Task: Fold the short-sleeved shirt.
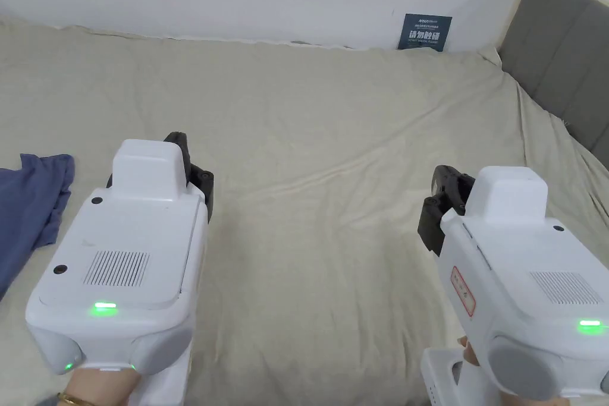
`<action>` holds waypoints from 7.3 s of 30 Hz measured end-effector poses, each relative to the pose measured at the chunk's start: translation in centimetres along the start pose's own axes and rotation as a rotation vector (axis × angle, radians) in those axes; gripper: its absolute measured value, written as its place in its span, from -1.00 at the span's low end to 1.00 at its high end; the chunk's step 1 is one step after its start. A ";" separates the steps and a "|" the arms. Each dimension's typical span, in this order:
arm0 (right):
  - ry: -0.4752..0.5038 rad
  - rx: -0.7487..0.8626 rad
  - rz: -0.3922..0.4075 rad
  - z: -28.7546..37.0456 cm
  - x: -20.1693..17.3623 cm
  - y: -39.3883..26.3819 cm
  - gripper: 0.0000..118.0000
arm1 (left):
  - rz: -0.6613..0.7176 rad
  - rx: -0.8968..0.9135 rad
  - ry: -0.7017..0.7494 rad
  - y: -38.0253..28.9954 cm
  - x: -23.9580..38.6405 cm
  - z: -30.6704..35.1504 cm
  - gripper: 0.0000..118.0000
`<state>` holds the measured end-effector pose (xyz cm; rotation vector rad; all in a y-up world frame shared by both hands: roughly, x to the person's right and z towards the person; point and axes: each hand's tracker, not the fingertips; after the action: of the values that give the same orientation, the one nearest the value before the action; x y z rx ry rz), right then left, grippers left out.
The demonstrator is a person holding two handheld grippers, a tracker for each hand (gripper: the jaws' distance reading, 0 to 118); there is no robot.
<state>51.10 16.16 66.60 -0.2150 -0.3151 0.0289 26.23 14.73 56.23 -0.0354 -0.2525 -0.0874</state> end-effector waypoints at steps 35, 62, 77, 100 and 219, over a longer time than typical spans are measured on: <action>0.609 0.024 0.144 -3.4 -19.5 1.8 -0.98 | 0.047 -0.074 0.609 -1.6 -18.1 10.4 -1.00; 0.572 -0.095 0.100 -10.7 -19.2 0.4 -0.98 | 0.220 -0.734 0.386 -7.2 -33.1 -20.3 1.00; 0.477 -0.232 0.089 -17.8 -18.7 -2.7 -0.98 | 0.534 -1.039 0.453 -16.6 -37.1 -30.8 -0.75; 0.402 0.027 -0.025 -2.4 -7.4 2.3 -0.98 | 0.410 -0.241 0.154 20.5 -27.5 -9.8 -0.94; 0.110 -0.210 -0.027 -4.3 -0.2 -2.4 -0.96 | 0.312 -0.748 -0.208 -4.5 -1.7 -18.5 -0.86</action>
<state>52.26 12.86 63.03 -0.4189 -0.2113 -0.0431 28.74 9.50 38.02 -0.8290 -0.4078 0.1375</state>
